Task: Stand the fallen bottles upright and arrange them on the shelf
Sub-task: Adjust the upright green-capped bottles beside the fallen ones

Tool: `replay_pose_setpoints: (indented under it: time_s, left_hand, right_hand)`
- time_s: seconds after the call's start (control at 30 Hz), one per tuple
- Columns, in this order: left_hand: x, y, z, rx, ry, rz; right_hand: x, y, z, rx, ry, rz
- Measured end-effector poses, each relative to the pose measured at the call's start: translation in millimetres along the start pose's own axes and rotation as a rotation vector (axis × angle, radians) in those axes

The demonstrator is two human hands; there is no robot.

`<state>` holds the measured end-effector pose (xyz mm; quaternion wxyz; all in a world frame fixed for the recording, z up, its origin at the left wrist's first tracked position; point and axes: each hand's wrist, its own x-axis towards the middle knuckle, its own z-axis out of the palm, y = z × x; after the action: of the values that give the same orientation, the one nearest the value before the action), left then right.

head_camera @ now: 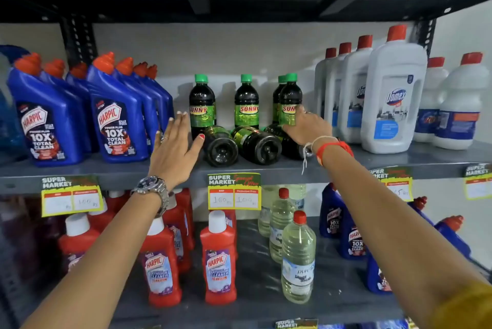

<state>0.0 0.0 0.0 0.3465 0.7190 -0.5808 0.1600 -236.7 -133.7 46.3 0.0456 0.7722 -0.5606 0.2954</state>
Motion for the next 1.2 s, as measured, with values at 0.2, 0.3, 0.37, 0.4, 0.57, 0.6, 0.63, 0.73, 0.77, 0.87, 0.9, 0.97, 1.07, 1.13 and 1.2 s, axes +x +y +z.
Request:
replay_pose_setpoints:
  time_s: [0.2,0.3,0.37,0.4,0.57,0.6,0.63,0.73,0.77,0.87,0.9,0.97,1.07,1.13,1.2]
  left_hand:
    - [2,-17,1,0.108,-0.259,-0.045]
    - [7,-19,2,0.159,-0.38,-0.073]
    - [11,-20,2,0.222,-0.445,-0.116]
    - [12,-20,1,0.246,-0.485,-0.127]
    - [13,-18,-2,0.258,-0.529,-0.077]
    - [12,-17,-4,0.281,-0.548,-0.043]
    - [12,-19,-4,0.31,-0.561,-0.011]
    - [11,-21,-4,0.333,-0.546,-0.017]
    - [11,-19,-4,0.312,-0.521,-0.033]
    - [8,-12,-6,0.321,-0.514,-0.026]
    - [7,-12,-6,0.337,-0.525,-0.008]
    - [7,-12,-7,0.346,-0.532,0.0]
    - [6,-12,-6,0.366,-0.53,0.009]
    - [6,-10,-5,0.354,-0.52,-0.014]
    - [5,-9,-6,0.369,-0.529,-0.019]
  right_hand:
    - [11,-11,-8,-0.043,-0.27,0.054]
    - [18,-16,-10,-0.028,-0.384,0.042]
    - [20,-20,-13,-0.007,-0.426,0.052]
    - [20,-21,-14,0.0,-0.447,0.052]
    - [25,-18,-12,0.061,-0.463,0.072]
    - [25,-17,-12,0.083,-0.449,0.074]
    - [25,-15,-11,0.091,-0.429,0.077]
    - [22,-13,-15,0.112,-0.343,0.079]
    - [22,-12,-16,0.143,-0.304,0.088]
    - [19,-8,-18,0.272,-0.105,0.113]
    - [17,-7,-19,0.334,-0.027,0.123]
    - [12,-7,-23,0.458,0.118,0.137]
    - [4,-4,-27,0.567,0.304,0.096]
    - [-5,-3,-27,0.647,0.406,0.058]
    - [-18,-1,-23,0.708,0.465,0.047]
